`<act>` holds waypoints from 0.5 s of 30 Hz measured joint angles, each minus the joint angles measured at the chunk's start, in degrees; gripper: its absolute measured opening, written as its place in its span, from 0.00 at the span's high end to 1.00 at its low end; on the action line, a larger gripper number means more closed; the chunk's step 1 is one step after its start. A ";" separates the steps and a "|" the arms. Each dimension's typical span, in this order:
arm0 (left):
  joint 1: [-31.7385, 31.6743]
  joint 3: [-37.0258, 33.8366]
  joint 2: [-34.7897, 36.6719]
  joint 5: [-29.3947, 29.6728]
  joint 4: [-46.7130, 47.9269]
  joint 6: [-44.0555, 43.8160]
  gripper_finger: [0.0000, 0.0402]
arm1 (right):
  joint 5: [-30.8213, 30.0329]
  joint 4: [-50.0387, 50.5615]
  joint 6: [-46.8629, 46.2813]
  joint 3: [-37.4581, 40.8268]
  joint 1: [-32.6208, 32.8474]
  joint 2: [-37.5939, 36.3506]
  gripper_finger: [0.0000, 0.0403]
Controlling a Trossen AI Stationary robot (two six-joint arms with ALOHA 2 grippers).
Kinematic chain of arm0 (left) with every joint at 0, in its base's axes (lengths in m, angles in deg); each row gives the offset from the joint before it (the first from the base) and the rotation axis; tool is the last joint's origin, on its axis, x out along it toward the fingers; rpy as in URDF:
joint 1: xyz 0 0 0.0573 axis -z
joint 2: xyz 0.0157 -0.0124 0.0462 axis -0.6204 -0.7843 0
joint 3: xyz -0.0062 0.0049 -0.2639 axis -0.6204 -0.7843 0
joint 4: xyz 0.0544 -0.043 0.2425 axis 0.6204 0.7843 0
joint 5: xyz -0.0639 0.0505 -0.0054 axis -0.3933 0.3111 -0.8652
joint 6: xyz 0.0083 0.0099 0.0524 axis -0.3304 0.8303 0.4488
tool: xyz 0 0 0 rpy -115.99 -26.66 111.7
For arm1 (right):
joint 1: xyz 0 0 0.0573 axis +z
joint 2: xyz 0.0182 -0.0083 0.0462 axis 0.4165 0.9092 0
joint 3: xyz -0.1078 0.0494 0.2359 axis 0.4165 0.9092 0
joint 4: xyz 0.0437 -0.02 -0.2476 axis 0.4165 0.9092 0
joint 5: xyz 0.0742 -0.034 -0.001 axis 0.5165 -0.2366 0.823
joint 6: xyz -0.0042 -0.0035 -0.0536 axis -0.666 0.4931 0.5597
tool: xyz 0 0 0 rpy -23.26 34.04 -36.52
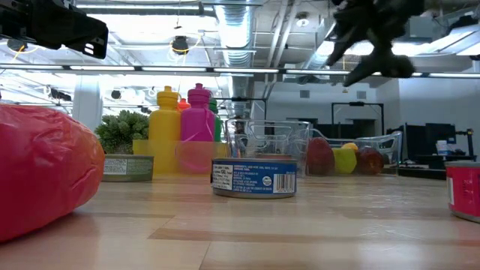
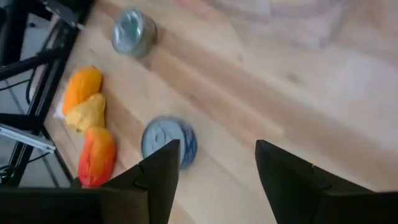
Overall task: Pick & Place Food Item
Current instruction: Put the yellow starfruit into the right transparent bin
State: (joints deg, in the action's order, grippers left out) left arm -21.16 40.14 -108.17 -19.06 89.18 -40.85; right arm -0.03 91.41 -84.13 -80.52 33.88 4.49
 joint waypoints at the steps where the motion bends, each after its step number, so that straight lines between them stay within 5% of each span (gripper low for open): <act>1: 0.01 0.00 -0.01 0.00 0.00 0.00 0.99 | 0.01 1.17 -2.24 0.00 0.99 -0.06 0.50; 15: 0.00 0.02 0.00 0.00 0.00 0.00 0.99 | 7.67 5.40 -31.30 0.00 17.39 -0.06 0.70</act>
State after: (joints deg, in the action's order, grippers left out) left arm -21.17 40.16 -108.17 -19.06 89.18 -40.85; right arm 7.63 96.81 -115.42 -80.52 51.27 4.43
